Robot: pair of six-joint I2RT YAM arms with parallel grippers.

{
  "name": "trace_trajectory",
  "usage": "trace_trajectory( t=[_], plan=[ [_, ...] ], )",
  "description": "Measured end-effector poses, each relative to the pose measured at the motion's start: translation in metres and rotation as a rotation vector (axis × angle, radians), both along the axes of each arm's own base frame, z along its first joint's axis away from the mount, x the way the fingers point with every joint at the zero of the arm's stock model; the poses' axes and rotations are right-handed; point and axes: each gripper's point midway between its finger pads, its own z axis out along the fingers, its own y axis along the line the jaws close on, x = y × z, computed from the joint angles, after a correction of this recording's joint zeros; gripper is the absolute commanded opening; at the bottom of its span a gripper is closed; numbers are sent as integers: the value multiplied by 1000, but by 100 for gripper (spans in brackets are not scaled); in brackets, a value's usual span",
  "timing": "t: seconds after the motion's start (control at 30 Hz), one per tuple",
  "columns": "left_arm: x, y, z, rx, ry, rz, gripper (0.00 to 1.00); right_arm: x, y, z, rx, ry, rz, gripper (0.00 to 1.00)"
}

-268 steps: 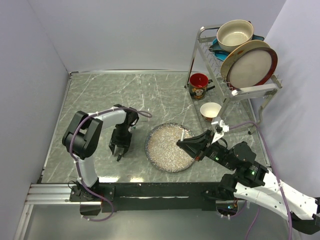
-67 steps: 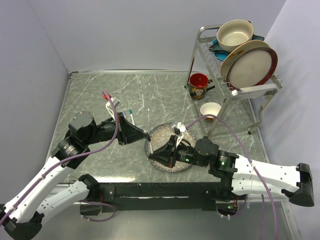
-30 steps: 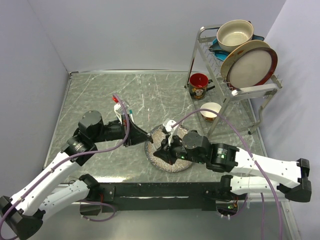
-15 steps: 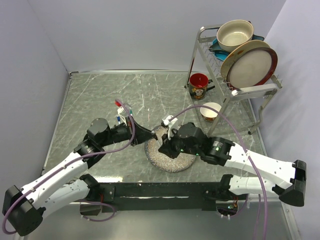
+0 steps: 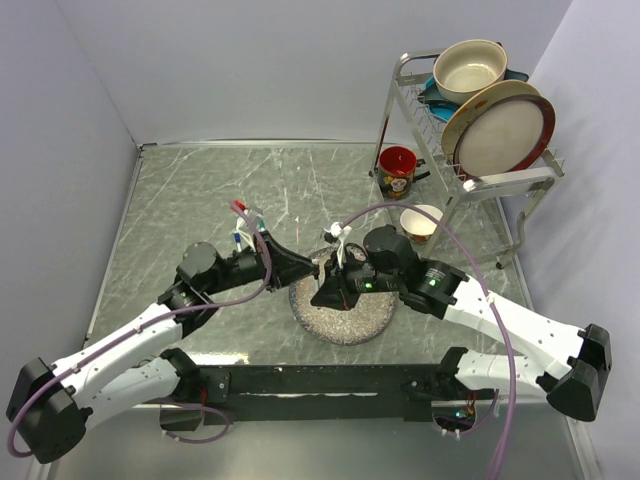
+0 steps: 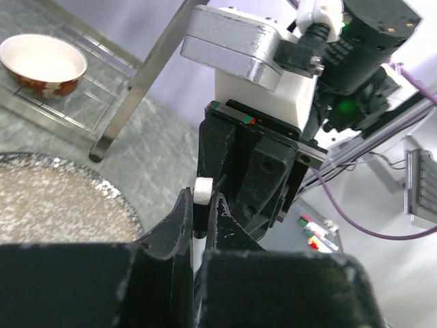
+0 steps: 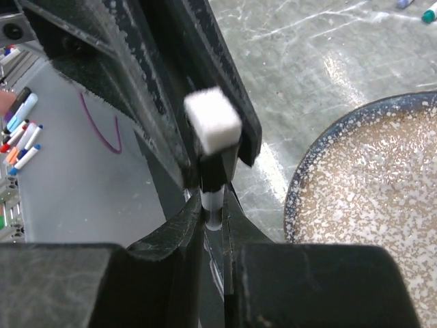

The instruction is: Insert the pens into the pen caps

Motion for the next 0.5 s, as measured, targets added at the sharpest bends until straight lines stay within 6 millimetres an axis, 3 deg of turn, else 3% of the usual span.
trace_trajectory(
  t=[0.23,0.33,0.43,0.47,0.5],
  plan=[
    [13,-5,22,141,-1,42,4,14,4,15,75,-57,-32,0],
    [24,-4,38,206,15,87,24,23,5,26,136,-106,-65,0],
    [33,3,49,247,51,142,32,31,8,37,198,-158,-87,0],
    [34,6,52,256,60,156,40,33,9,39,213,-171,-92,0],
    [36,10,57,264,70,180,55,36,10,43,226,-184,-99,0]
  ],
)
